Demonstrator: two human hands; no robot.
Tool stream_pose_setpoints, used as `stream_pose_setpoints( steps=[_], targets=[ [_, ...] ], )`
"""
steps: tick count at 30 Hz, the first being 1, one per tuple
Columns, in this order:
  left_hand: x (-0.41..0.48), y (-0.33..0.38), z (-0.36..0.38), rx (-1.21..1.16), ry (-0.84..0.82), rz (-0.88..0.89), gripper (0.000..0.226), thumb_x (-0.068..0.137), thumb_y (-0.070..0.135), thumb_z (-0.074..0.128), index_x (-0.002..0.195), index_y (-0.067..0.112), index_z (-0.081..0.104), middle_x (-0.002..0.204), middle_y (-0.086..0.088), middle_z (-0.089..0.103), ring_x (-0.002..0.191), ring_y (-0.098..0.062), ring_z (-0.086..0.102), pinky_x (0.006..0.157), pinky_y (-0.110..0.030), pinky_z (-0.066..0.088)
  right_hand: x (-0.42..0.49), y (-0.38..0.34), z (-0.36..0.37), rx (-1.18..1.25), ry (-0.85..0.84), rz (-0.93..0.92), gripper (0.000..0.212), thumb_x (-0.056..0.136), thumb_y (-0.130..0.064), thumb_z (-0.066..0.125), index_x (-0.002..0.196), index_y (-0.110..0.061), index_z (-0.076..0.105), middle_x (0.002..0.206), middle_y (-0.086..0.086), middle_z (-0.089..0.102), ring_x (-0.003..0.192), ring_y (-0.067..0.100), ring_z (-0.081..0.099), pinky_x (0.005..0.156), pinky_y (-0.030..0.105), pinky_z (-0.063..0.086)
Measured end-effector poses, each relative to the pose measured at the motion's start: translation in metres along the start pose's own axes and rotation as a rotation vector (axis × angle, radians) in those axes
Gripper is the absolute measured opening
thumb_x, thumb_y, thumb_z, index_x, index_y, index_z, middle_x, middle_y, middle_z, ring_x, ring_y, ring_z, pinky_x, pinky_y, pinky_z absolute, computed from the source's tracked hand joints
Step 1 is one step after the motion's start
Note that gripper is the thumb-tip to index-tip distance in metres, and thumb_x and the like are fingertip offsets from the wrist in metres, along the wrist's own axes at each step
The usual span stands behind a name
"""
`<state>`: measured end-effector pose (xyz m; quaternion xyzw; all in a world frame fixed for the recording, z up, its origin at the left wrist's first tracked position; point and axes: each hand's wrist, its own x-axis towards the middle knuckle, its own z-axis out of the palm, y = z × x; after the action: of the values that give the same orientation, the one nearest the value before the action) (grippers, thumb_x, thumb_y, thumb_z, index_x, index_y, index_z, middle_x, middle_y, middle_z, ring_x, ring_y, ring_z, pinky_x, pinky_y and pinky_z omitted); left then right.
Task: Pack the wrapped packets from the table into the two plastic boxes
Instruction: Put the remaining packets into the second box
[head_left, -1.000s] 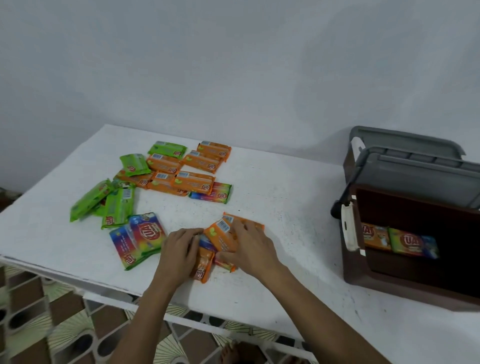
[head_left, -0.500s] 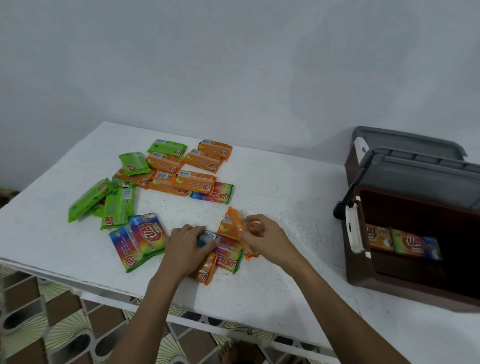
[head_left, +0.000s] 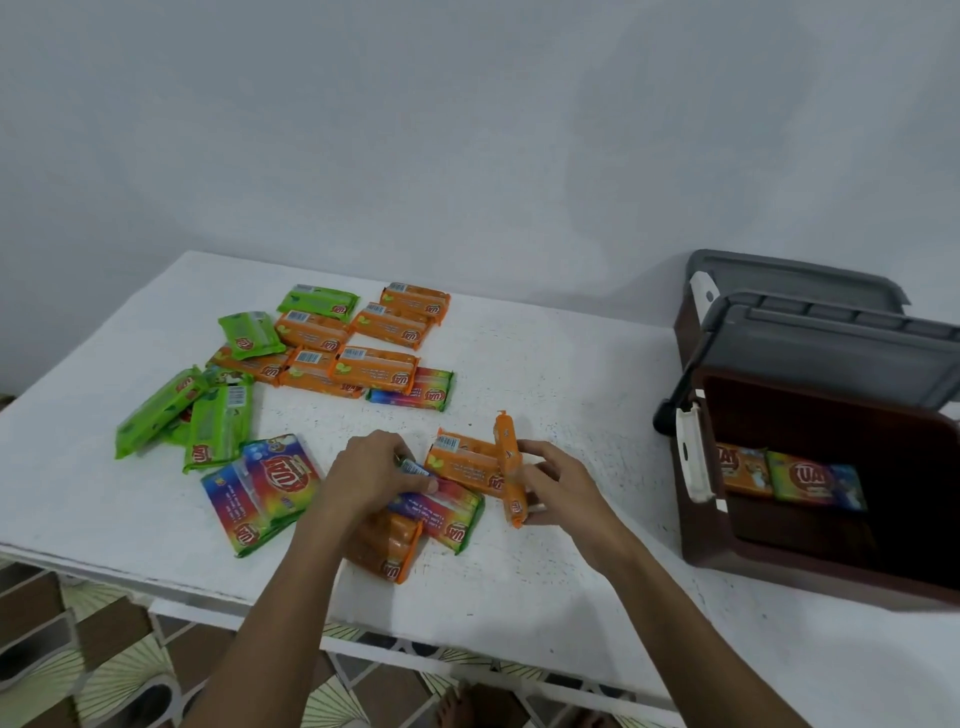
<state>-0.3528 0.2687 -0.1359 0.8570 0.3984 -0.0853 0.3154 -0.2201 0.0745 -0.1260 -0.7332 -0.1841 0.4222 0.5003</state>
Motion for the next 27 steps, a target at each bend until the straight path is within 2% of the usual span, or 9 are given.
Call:
stream_pose_setpoints(
  steps=[4, 6, 8, 13, 16, 19, 24, 27],
  targets=[
    [0.000, 0.012, -0.011, -0.223, -0.023, 0.100, 0.032, 0.074, 0.034, 0.081, 0.095, 0.022, 0.061, 0.097, 0.005, 0.064, 0.078, -0.009, 0.063, 0.057, -0.019, 0.052, -0.003, 0.003, -0.003, 0.155, 0.011, 0.013, 0.025, 0.099, -0.023, 0.049, 0.121, -0.027, 0.060, 0.110, 0.004, 0.070, 0.092, 0.025, 0.072, 0.082, 0.042, 0.060],
    [-0.001, 0.018, -0.016, -0.320, -0.015, 0.138, 0.027, 0.075, 0.030, 0.081, 0.092, 0.023, 0.062, 0.096, 0.008, 0.064, 0.079, -0.009, 0.065, 0.057, -0.020, 0.053, -0.003, 0.003, -0.004, 0.250, 0.018, 0.033, 0.027, 0.098, -0.019, 0.047, 0.119, -0.028, 0.062, 0.113, 0.004, 0.071, 0.099, 0.027, 0.070, 0.087, 0.049, 0.058],
    [0.000, 0.019, -0.018, -0.395, -0.031, 0.157, 0.027, 0.074, 0.031, 0.081, 0.091, 0.023, 0.062, 0.098, 0.008, 0.066, 0.083, -0.013, 0.067, 0.060, -0.025, 0.057, -0.003, 0.002, -0.006, 0.328, 0.060, 0.038, 0.027, 0.099, -0.023, 0.051, 0.124, -0.027, 0.060, 0.115, 0.002, 0.071, 0.103, 0.025, 0.070, 0.089, 0.053, 0.056],
    [-0.002, 0.018, -0.021, -0.691, -0.030, 0.169, 0.026, 0.077, 0.027, 0.078, 0.098, 0.023, 0.063, 0.097, -0.002, 0.070, 0.087, -0.021, 0.071, 0.064, -0.031, 0.059, -0.009, -0.008, -0.017, 0.368, 0.186, -0.040, 0.033, 0.094, -0.034, 0.061, 0.126, -0.026, 0.059, 0.116, 0.000, 0.071, 0.101, 0.020, 0.071, 0.090, 0.047, 0.057],
    [-0.007, 0.021, -0.020, -0.995, -0.003, 0.122, 0.025, 0.080, 0.023, 0.072, 0.104, 0.020, 0.063, 0.102, -0.001, 0.070, 0.092, -0.022, 0.070, 0.066, -0.031, 0.060, -0.017, -0.018, -0.028, 0.401, 0.207, -0.083, 0.027, 0.094, -0.032, 0.060, 0.121, -0.028, 0.059, 0.112, 0.000, 0.073, 0.099, 0.018, 0.072, 0.087, 0.041, 0.058],
    [-0.009, 0.027, -0.013, -1.247, -0.022, 0.071, 0.032, 0.078, 0.026, 0.068, 0.109, 0.018, 0.063, 0.107, -0.006, 0.068, 0.094, -0.023, 0.069, 0.070, -0.035, 0.060, -0.026, -0.030, -0.040, 0.483, 0.251, -0.103, 0.027, 0.092, -0.026, 0.064, 0.119, -0.023, 0.062, 0.110, 0.001, 0.073, 0.097, 0.019, 0.072, 0.082, 0.043, 0.059],
    [-0.003, 0.048, 0.002, -1.550, -0.067, 0.008, 0.019, 0.095, 0.018, 0.053, 0.112, 0.018, 0.061, 0.113, -0.007, 0.064, 0.099, -0.021, 0.063, 0.067, -0.033, 0.058, -0.049, -0.051, -0.074, 0.468, 0.293, -0.161, 0.027, 0.088, -0.019, 0.069, 0.114, -0.016, 0.062, 0.105, 0.007, 0.073, 0.097, 0.022, 0.072, 0.078, 0.041, 0.060],
    [-0.002, 0.068, 0.012, -1.615, -0.152, -0.051, 0.019, 0.095, 0.024, 0.052, 0.110, 0.020, 0.063, 0.111, -0.006, 0.065, 0.101, -0.022, 0.062, 0.061, -0.030, 0.059, -0.061, -0.057, -0.101, 0.388, 0.368, -0.181, 0.025, 0.088, -0.020, 0.069, 0.111, -0.013, 0.062, 0.103, 0.008, 0.073, 0.095, 0.022, 0.072, 0.075, 0.039, 0.060]
  ],
)
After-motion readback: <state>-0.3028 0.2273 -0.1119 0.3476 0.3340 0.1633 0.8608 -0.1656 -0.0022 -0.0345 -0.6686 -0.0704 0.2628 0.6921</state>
